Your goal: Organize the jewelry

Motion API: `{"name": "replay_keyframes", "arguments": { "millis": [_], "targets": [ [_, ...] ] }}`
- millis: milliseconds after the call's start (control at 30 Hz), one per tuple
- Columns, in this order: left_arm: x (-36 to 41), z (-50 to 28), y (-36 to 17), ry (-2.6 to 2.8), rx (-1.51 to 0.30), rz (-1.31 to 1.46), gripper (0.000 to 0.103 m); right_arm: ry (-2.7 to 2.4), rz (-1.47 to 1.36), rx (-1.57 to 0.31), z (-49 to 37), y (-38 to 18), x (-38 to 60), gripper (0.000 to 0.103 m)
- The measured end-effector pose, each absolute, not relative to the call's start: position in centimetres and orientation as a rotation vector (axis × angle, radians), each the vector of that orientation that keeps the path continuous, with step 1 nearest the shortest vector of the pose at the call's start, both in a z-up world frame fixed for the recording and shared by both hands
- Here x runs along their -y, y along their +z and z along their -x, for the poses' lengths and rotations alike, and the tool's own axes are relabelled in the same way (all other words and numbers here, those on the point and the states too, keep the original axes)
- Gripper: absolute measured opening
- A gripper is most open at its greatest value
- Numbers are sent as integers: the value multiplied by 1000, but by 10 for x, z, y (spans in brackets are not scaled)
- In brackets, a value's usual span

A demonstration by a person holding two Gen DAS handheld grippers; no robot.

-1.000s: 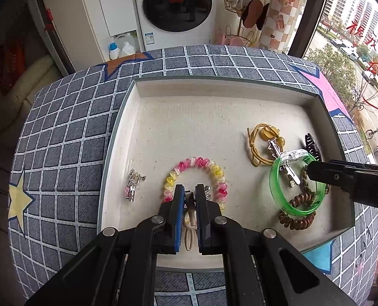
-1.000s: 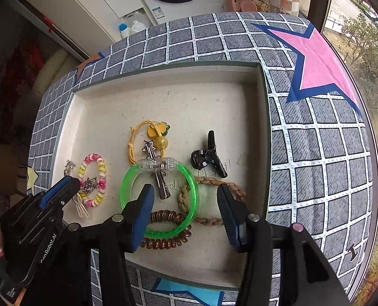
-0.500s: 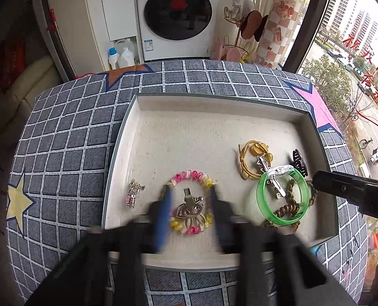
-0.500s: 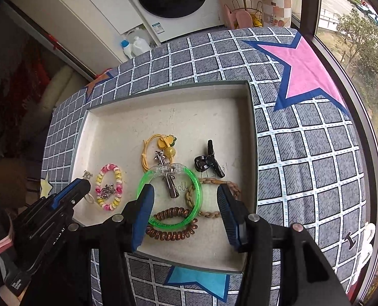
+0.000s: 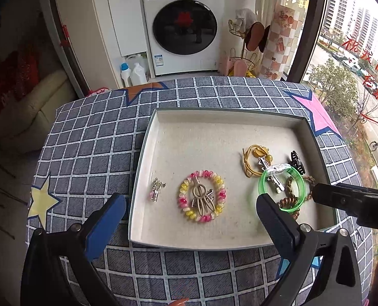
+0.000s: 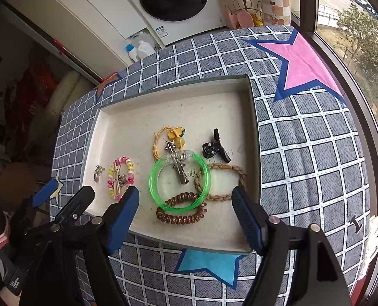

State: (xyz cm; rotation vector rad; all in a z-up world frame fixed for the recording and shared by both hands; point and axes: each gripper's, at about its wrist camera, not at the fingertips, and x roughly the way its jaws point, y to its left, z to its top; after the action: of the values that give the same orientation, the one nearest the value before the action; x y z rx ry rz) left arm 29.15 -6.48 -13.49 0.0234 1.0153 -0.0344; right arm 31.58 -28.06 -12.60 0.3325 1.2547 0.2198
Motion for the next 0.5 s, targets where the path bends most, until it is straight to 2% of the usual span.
{"name": "replay_keyframes", "arguments": {
  "millis": [300, 367, 500],
  "targets": [
    [50, -237, -117, -3, -1013, -25, 103, 211, -283, -1239, -263, -115, 268, 83],
    [47, -220, -112, -2, -1013, -27, 103, 198, -269, -1230, -249, -112, 266, 87],
    [36, -193, -101, 7, -1011, -13, 103, 174, -237, -1194, -222, -103, 261, 87]
  ]
}}
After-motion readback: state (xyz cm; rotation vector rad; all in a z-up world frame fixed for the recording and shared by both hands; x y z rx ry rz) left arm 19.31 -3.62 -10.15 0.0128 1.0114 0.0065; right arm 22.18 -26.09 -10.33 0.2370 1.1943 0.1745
